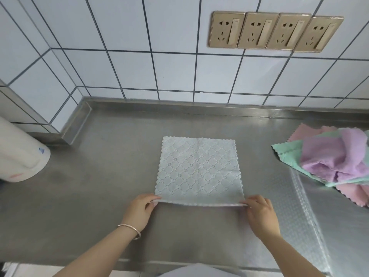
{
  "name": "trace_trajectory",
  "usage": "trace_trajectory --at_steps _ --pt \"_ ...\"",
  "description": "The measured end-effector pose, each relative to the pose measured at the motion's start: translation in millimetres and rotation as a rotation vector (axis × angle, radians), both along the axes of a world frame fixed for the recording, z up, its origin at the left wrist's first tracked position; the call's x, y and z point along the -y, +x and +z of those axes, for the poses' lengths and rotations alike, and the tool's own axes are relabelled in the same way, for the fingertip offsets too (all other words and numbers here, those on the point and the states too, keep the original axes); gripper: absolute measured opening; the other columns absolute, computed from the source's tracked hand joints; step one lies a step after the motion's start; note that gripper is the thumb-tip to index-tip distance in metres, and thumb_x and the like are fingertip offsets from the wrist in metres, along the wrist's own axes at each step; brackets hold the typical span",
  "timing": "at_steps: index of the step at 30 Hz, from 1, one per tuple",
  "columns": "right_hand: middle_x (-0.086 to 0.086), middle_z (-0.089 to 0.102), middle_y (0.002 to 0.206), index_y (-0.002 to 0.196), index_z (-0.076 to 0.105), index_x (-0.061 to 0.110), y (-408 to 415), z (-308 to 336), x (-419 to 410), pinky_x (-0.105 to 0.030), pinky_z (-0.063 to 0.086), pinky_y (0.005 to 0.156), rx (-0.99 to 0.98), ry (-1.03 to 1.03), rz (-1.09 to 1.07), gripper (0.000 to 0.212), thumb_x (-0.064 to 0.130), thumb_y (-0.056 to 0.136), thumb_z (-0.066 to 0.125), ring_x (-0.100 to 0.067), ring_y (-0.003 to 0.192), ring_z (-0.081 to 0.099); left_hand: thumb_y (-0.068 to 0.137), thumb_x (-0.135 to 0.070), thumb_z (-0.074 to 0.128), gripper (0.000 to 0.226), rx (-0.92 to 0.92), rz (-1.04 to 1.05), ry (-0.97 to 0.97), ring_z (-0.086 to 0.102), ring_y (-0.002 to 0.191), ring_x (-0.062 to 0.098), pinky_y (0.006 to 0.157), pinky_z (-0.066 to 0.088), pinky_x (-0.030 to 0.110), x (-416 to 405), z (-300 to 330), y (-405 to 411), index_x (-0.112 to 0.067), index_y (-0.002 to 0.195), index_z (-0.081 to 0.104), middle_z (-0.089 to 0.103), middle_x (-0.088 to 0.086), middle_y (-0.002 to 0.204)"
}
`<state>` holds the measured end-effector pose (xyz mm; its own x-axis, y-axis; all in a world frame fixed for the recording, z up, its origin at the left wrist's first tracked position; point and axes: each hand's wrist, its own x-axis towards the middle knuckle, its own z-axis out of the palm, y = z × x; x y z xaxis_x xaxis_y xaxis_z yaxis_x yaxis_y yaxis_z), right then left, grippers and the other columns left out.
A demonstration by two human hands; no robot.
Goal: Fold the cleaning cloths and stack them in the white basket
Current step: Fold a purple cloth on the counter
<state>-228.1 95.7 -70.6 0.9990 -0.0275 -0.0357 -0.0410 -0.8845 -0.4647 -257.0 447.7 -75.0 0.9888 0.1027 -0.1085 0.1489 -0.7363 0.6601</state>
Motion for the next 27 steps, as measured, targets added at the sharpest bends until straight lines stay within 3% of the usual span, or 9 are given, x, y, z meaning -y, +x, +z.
trace_trajectory --at_steps 4,7,10,12,15,19,21,24,27 --pt "0.001 0.063 0.102 0.1 0.07 0.012 17.5 27.6 -1.6 -0.024 0.032 0.084 -0.142 0.313 -0.096 0.017 0.007 0.087 0.061 -0.019 0.103 0.048 0.092 -0.013 0.054 0.03 -0.114 0.053 -0.169 0.059 0.085 0.01 0.068 0.038 0.004 -2.7 27.2 7.0 -0.041 0.083 0.059 0.067 -0.007 0.09" --pt "0.0 0.062 0.093 0.098 0.067 0.017 25.3 44.8 -0.7 -0.026 0.034 0.079 -0.225 0.506 -0.109 0.013 0.012 0.091 0.056 -0.013 0.094 0.052 0.094 -0.018 0.05 0.029 -0.135 0.025 -0.158 0.056 0.072 0.011 0.07 0.042 0.02 -7.4 38.1 11.1 -0.044 0.082 0.055 0.066 -0.006 0.079" --pt "-0.003 0.052 0.065 0.074 0.057 0.015 26.0 51.3 2.2 -0.031 0.033 0.059 -0.248 0.456 -0.087 0.018 0.012 0.092 0.053 -0.019 0.065 0.046 0.095 -0.02 0.048 0.019 -0.174 -0.046 -0.099 0.051 0.067 0.016 0.068 0.042 0.027 -11.5 43.9 13.8 -0.031 0.092 0.063 0.065 -0.002 0.074" --pt "-0.002 0.046 0.06 0.068 0.051 0.013 23.5 50.3 7.4 -0.031 0.03 0.055 -0.316 0.389 -0.058 0.024 0.012 0.092 0.053 -0.019 0.061 0.042 0.095 -0.02 0.048 0.025 -0.231 -0.12 -0.036 0.043 0.06 0.012 0.061 0.036 0.022 -12.9 47.6 12.5 -0.038 0.081 0.058 0.056 -0.007 0.06" --pt "-0.005 0.055 0.07 0.079 0.059 0.006 19.0 44.3 17.4 -0.03 0.034 0.061 -0.532 0.278 0.037 0.017 0.014 0.092 0.053 -0.019 0.068 0.048 0.093 -0.019 0.051 0.034 -0.39 -0.202 0.013 0.049 0.061 0.007 0.062 0.038 0.018 -16.0 45.9 7.8 -0.038 0.064 0.052 0.056 -0.011 0.057" --pt "-0.007 0.061 0.085 0.097 0.063 -0.002 20.5 38.4 28.2 -0.038 0.048 0.08 -0.779 0.231 0.111 0.021 0.016 0.092 0.053 -0.018 0.079 0.055 0.094 -0.01 0.05 0.031 -0.663 -0.236 -0.213 0.058 0.057 0.001 0.068 0.049 0.015 -16.5 49.5 2.3 -0.024 0.067 0.057 0.059 -0.009 0.06" --pt "-0.011 0.063 0.088 0.1 0.062 -0.005 22.4 37.1 27.6 -0.036 0.052 0.081 -0.829 0.281 0.079 0.022 0.014 0.092 0.053 -0.021 0.081 0.06 0.094 -0.01 0.05 0.03 -0.668 -0.196 -0.25 0.054 0.052 0.003 0.062 0.048 0.015 -18.0 49.2 6.4 -0.021 0.067 0.058 0.057 -0.007 0.057" --pt "-0.022 0.066 0.095 0.103 0.06 -0.008 30.8 31.5 22.4 -0.036 0.052 0.081 -0.752 0.289 -0.005 0.024 0.011 0.093 0.051 -0.027 0.085 0.063 0.095 -0.009 0.048 0.021 -0.6 -0.065 -0.312 0.045 0.05 0.007 0.057 0.042 0.016 -16.4 47.0 17.6 -0.009 0.076 0.058 0.051 -0.002 0.059" --pt "-0.02 0.061 0.081 0.088 0.059 -0.006 46.1 32.5 12.3 -0.042 0.05 0.08 -0.656 0.32 -0.067 0.017 0.009 0.091 0.052 -0.024 0.076 0.057 0.095 -0.01 0.047 0.016 -0.497 0.032 -0.282 0.042 0.056 0.011 0.06 0.042 0.02 -8.2 45.5 36.4 -0.007 0.082 0.055 0.045 0.001 0.064"
